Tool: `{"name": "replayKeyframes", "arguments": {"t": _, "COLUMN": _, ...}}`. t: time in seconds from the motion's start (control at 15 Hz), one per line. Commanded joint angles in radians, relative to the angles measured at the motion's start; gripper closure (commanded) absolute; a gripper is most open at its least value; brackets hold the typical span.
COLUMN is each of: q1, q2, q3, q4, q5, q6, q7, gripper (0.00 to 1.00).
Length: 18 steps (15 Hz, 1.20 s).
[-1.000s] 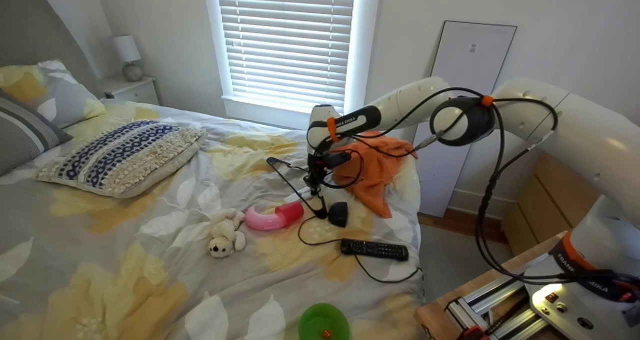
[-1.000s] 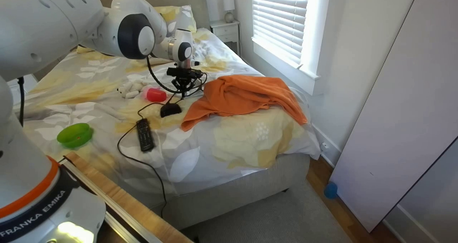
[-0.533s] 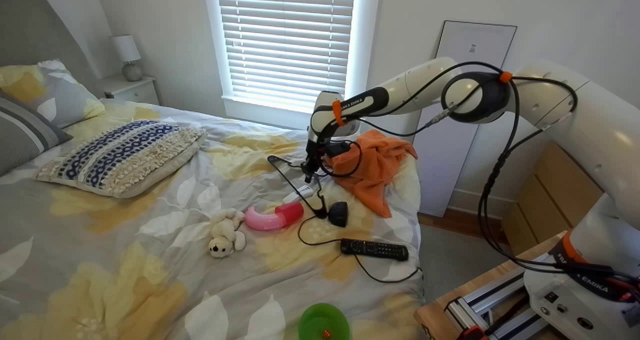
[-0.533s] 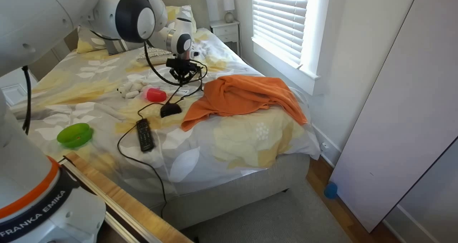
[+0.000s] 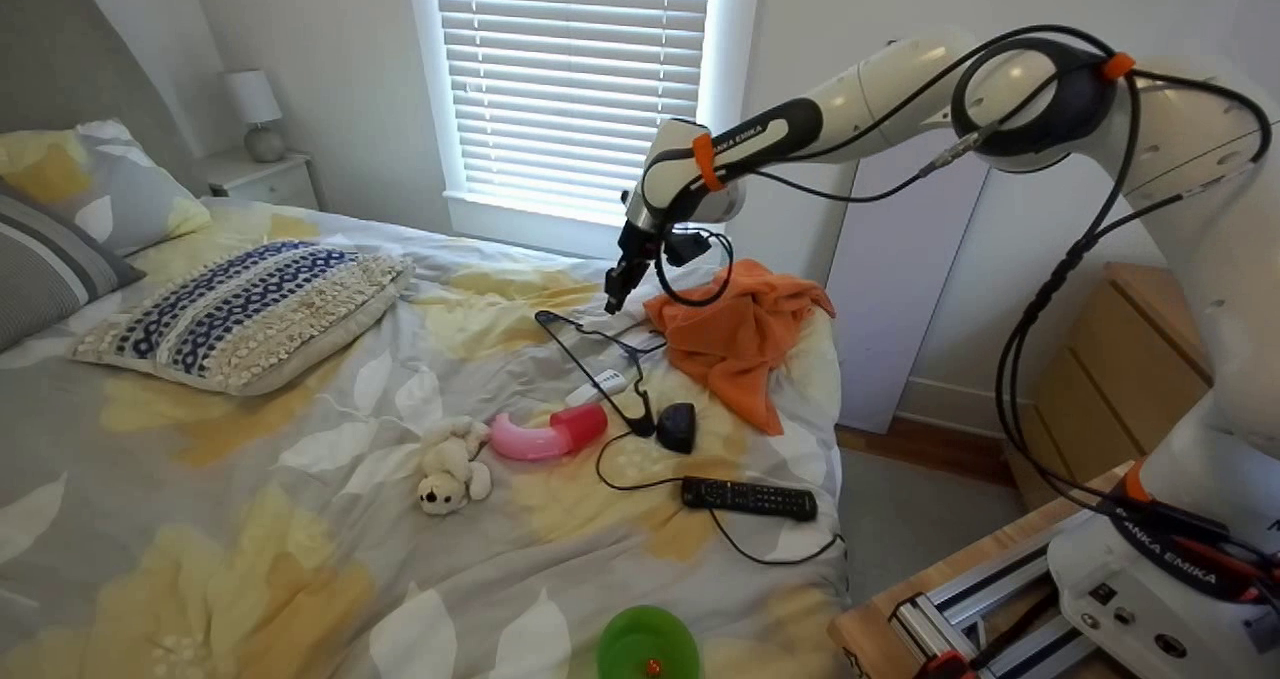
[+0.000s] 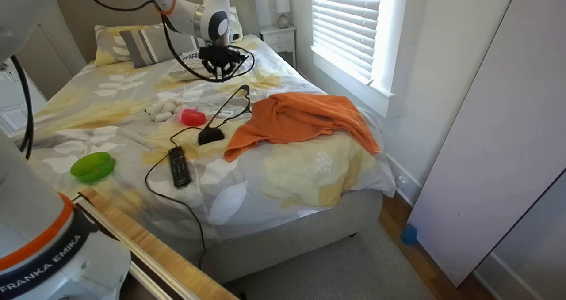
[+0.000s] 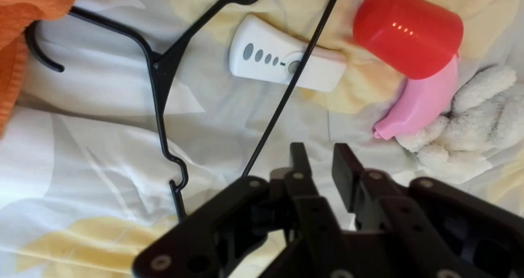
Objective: Move the white remote control closer to the pink cup
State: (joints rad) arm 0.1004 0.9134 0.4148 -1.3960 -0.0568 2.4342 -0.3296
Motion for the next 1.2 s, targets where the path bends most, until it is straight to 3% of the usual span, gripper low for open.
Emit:
{"name": "replayKeyframes", "arguments": {"t": 0.0, "q1": -0.019, "q2": -0.203, "q3": -0.024, "q4": -0.236, "q5": 0.020, "q6": 0.048, "q7": -0.069, "gripper": 0.44}}
{"name": "replayKeyframes", "arguments": {"t": 0.4, "q1": -0.016, "q2": -0.471, "q3": -0.070, "q4": -0.511, "q5": 0.015, "q6": 0.060, "q7": -0.094, "gripper": 0.01}}
{"name": "replayKeyframes", "arguments": {"t": 0.73, "q1": -0.015, "q2": -0.691, "q3": -0.079, "q4": -0.760, "q5": 0.045, "q6": 0.121, "q7": -0.098, "gripper": 0.00}}
{"name": "replayKeyframes", "arguments": {"t": 1.0, "q1": -0.004, "q2": -0.869, "q3": -0.068, "q4": -0.976, "q5": 0.142, "q6": 0.219, "q7": -0.114, "gripper": 0.00}}
{"name": "replayKeyframes", "arguments": {"t": 1.07, "q1": 0.020, "q2": -0.750, "q3": -0.100, "q4": -0.832, "q5": 0.084, "q6": 0.167, "q7": -0.086, "gripper": 0.00}}
{"name": "replayKeyframes", "arguments": {"t": 1.13, "q1": 0.026, "q2": -0.778, "q3": -0.104, "q4": -0.865, "q5": 0.089, "q6": 0.176, "q7": -0.087, "gripper": 0.00}}
